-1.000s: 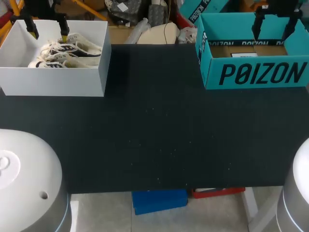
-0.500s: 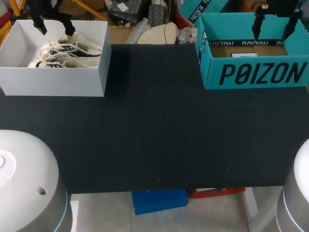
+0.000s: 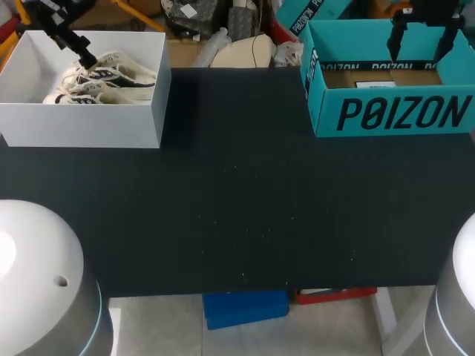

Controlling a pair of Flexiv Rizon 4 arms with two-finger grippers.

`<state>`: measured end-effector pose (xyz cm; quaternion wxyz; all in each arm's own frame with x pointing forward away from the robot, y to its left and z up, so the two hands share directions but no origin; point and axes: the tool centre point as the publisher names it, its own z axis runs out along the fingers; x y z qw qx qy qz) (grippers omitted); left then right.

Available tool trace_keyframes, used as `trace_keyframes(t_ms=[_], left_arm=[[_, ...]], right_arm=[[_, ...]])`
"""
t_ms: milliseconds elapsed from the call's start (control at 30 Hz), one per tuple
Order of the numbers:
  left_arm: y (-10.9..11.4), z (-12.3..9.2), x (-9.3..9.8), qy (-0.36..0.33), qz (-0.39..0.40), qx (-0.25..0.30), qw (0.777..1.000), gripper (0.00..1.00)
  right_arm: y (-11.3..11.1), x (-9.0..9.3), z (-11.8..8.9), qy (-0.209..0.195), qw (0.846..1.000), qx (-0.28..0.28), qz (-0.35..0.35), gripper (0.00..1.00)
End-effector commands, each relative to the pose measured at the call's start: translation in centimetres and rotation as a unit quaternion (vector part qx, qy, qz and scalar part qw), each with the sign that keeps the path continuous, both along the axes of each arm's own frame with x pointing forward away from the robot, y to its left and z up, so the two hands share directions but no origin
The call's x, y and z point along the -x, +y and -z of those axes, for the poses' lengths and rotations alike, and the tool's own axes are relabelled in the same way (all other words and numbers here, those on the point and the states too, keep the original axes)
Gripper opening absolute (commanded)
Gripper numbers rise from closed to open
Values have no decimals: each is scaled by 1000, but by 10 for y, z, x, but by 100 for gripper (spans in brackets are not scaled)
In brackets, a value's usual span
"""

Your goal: Take the shoe out of the shoebox, open the shoe tongue, remove and reinsert the insole, then place the shoe into the shoebox

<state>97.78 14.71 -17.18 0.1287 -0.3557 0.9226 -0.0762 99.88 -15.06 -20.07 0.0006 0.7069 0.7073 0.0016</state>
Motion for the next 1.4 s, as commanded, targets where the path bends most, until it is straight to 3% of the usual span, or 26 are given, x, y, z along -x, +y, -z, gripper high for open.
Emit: trace_keyframes(t_ms=[33, 133, 200, 500, 767, 1133, 1400], left_arm=[[3, 3, 8, -195, 476, -16, 858, 100], [1, 13, 12, -179, 523, -4, 833, 100], [3, 19, 9, -155, 530, 1, 834, 100], [30, 42, -26, -46, 599, -14, 800, 100], [37, 55, -52, 21, 612, -10, 790, 100], [45, 68, -75, 84, 531, -46, 842, 100], [48, 77, -87, 95, 512, -48, 852, 100]], right_arm=[[0, 0, 0, 1, 1000, 0, 0, 100], [0, 0, 0, 1, 1000, 0, 0, 100], [0, 0, 0, 1, 1000, 0, 0, 100], [0, 0, 0, 1, 1000, 0, 0, 100], [0, 0, 0, 1, 1000, 0, 0, 100], [0, 0, 0, 1, 1000, 0, 0, 100], [0, 0, 0, 1, 1000, 0, 0, 100]])
